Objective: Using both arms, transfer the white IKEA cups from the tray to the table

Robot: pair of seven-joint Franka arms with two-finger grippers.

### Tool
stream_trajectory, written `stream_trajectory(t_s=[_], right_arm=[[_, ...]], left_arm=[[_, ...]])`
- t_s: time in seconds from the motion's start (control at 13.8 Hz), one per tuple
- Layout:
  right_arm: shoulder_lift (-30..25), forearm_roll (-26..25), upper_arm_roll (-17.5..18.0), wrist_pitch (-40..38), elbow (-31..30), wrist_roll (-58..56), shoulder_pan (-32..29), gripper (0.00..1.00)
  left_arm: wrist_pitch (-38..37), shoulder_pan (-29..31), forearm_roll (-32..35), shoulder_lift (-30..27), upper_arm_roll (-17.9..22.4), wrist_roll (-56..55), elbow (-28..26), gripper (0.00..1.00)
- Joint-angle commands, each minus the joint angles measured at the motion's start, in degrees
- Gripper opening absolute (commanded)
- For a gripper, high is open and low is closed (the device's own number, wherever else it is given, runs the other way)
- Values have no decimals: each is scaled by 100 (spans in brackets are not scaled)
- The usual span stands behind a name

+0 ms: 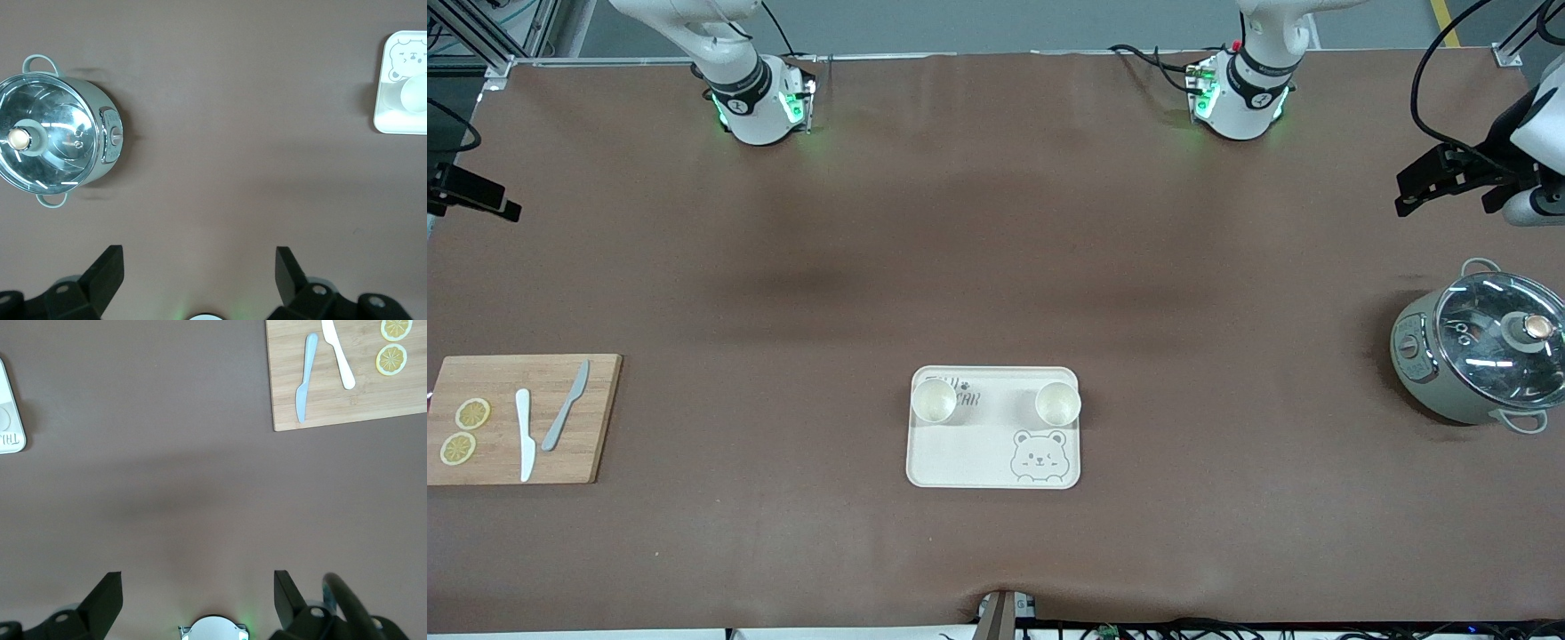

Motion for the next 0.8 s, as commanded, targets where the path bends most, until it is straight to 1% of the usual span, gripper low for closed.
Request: stream_trajectory(t_s=[0.0, 0.51, 0.72], right_arm=[[-47, 110, 83, -43, -16, 22, -121, 100], [-47, 110, 83, -51, -16, 22, -121, 100], [-38, 110, 83, -51, -16, 22, -121, 100]], left_arm=[[-105, 27, 90, -25, -20, 63, 73, 100], [-105, 45, 90, -7, -12, -25, 64, 100], [-44, -25, 11, 168, -47, -585, 64, 100]])
